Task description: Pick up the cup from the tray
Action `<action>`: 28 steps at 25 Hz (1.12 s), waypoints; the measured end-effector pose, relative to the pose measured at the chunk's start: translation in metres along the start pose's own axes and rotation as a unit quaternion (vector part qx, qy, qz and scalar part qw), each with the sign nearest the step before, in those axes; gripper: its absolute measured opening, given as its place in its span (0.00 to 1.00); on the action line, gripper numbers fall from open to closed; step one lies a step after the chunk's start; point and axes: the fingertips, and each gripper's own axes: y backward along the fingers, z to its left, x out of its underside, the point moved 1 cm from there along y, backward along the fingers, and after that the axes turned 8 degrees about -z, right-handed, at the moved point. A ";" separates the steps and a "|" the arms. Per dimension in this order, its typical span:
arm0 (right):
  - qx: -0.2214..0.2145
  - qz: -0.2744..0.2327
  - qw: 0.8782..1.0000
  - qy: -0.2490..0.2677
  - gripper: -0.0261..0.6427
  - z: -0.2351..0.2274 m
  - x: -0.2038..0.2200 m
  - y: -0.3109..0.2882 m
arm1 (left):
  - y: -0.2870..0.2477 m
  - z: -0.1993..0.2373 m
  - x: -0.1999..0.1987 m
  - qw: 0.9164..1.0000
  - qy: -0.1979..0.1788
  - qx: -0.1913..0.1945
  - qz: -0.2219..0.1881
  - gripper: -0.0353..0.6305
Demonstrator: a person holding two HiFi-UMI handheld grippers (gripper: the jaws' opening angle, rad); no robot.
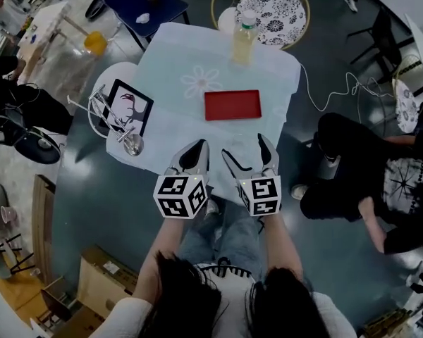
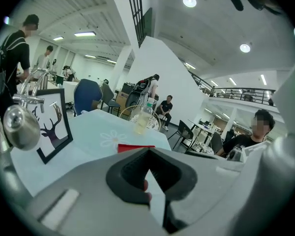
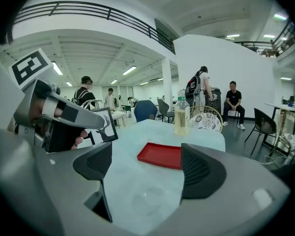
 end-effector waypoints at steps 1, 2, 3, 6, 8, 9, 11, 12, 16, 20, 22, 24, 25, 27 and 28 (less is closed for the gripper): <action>-0.007 0.000 1.000 -0.001 0.70 0.004 -0.005 0.006 | 0.004 -0.003 -0.002 1.000 -0.001 0.003 -0.001 0.05; -0.017 0.001 1.000 0.000 0.64 0.009 -0.010 0.011 | 0.007 -0.007 -0.003 1.000 -0.003 0.008 -0.001 0.05; -0.025 0.000 1.000 0.003 0.61 0.013 -0.017 0.016 | 0.009 -0.012 -0.005 1.000 -0.006 0.015 -0.003 0.05; -0.028 -0.012 0.999 0.021 0.54 0.020 -0.038 0.026 | 0.013 -0.026 -0.012 0.999 -0.016 0.036 -0.009 0.05; -0.030 -0.013 0.999 0.026 0.42 0.028 -0.046 0.035 | 0.019 -0.033 -0.014 0.999 -0.021 0.047 -0.009 0.05; -0.030 -0.013 0.999 0.028 0.37 0.033 -0.049 0.040 | 0.023 -0.036 -0.014 0.998 -0.023 0.051 -0.008 0.05; -0.024 -0.018 0.999 0.029 0.29 0.038 -0.056 0.050 | 0.031 -0.042 -0.016 0.998 -0.026 0.058 -0.009 0.05; -0.020 -0.020 0.999 0.029 0.24 0.040 -0.059 0.054 | 0.033 -0.044 -0.018 0.998 -0.027 0.061 -0.012 0.05; -0.009 -0.021 1.000 0.011 0.08 0.051 -0.061 0.069 | 0.048 -0.051 -0.023 0.997 -0.035 0.070 -0.021 0.05; -0.006 -0.024 1.000 0.010 0.08 0.063 -0.062 0.082 | 0.065 -0.055 -0.023 0.996 -0.049 0.075 -0.023 0.05; -0.003 -0.028 1.000 0.011 0.08 0.064 -0.065 0.086 | 0.070 -0.058 -0.023 0.995 -0.053 0.076 -0.025 0.05; 0.001 -0.033 0.999 0.009 0.08 0.064 -0.068 0.089 | 0.075 -0.060 -0.021 0.995 -0.057 0.076 -0.025 0.05; 0.002 -0.035 0.999 0.008 0.08 0.065 -0.069 0.090 | 0.077 -0.060 -0.019 0.995 -0.058 0.075 -0.025 0.05; 0.004 -0.035 0.999 0.010 0.08 0.066 -0.069 0.092 | 0.080 -0.061 -0.018 0.995 -0.056 0.074 -0.027 0.05; 0.004 -0.035 0.999 0.013 0.08 0.067 -0.069 0.093 | 0.082 -0.061 -0.017 0.995 -0.056 0.074 -0.028 0.05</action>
